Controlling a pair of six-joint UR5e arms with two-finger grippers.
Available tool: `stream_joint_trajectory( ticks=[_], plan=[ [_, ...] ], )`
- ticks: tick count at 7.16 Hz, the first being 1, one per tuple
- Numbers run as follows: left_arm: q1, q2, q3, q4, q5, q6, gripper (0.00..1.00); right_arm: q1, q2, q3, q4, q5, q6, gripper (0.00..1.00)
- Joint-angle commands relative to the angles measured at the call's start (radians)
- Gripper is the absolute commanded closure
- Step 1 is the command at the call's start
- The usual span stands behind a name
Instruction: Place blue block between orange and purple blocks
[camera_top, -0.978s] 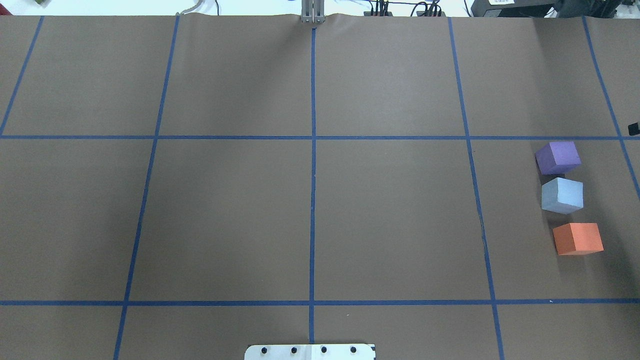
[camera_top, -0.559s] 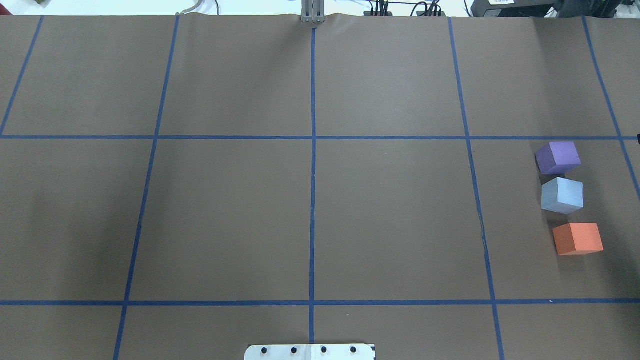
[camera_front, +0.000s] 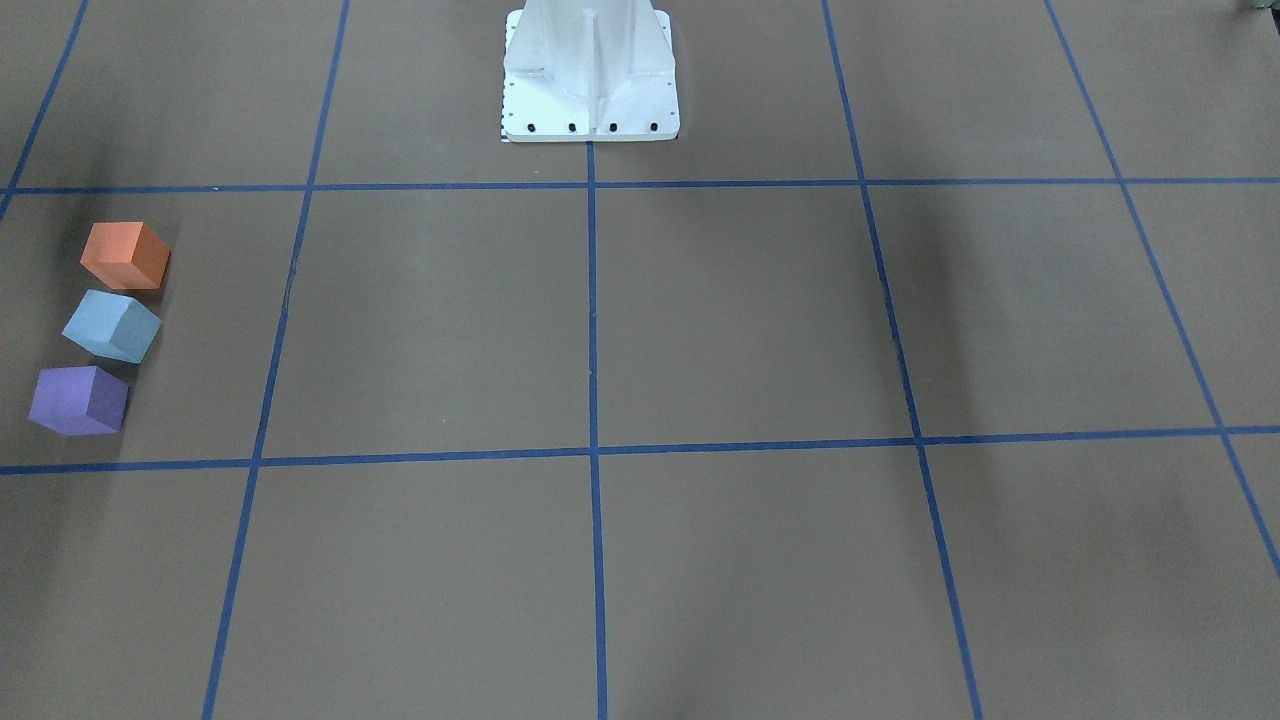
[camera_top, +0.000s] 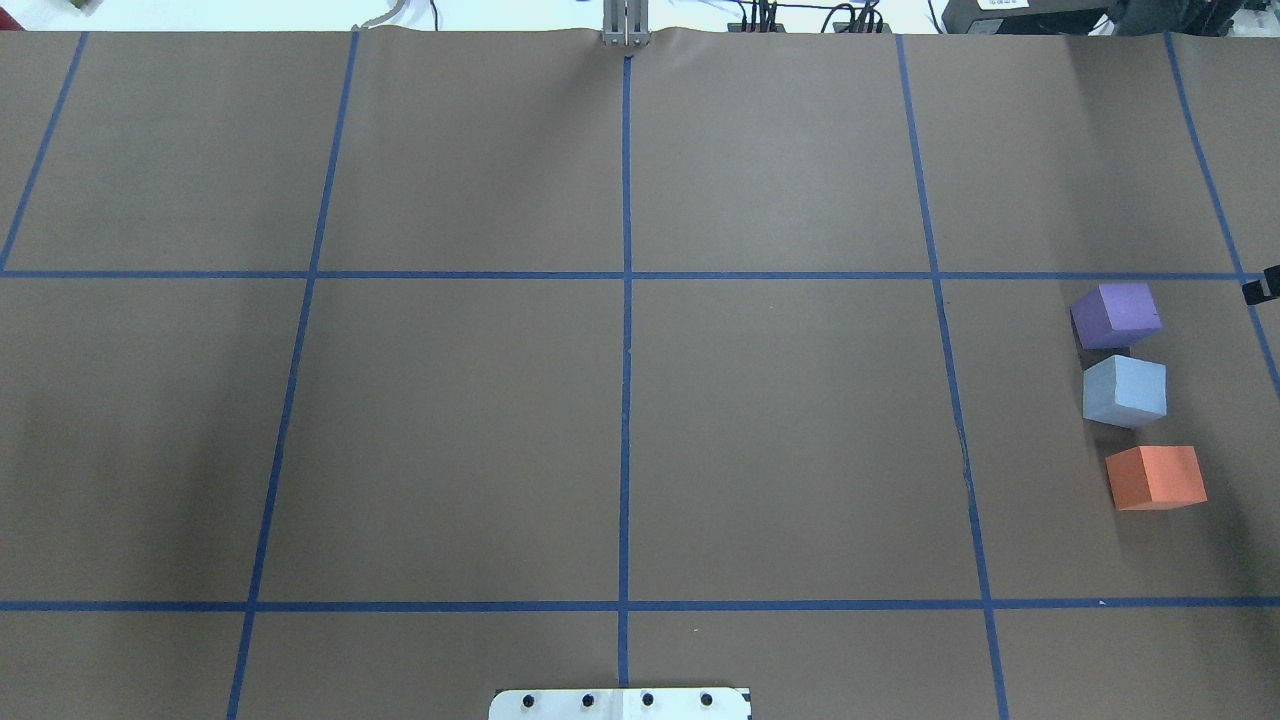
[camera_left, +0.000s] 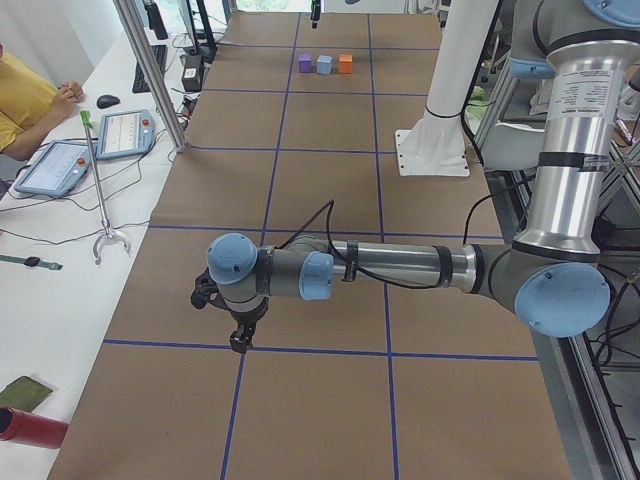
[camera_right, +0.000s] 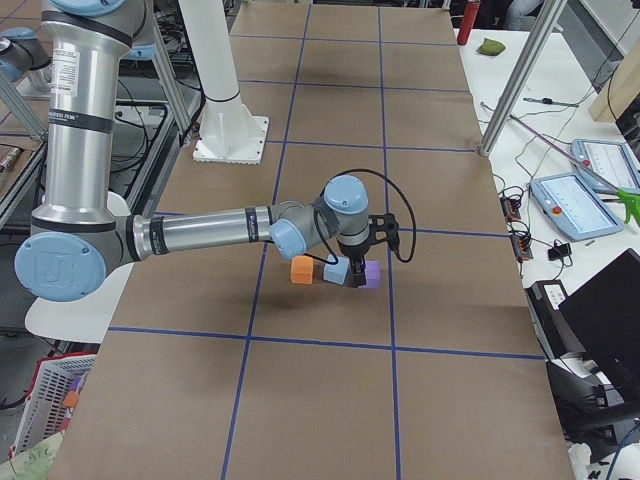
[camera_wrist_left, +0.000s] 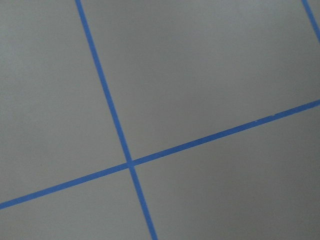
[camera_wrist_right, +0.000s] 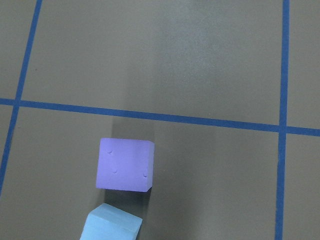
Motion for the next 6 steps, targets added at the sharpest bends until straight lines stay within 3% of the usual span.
stream_joint_trajectory(
  ticks=[1, 4, 6],
  plan=[
    [0.0, 0.002, -0.002, -0.004, -0.002, -0.055, 0.0, -0.009, 0.004, 0.008, -0.029, -0.012, -0.015, 0.0],
    [0.0, 0.002, -0.004, -0.003, 0.0, -0.058, 0.0, 0.095, 0.062, 0.021, -0.292, -0.015, -0.318, 0.0],
    [0.0, 0.002, -0.004, -0.004, 0.0, -0.058, 0.0, 0.098, 0.043, 0.021, -0.294, -0.017, -0.337, 0.0]
  ],
)
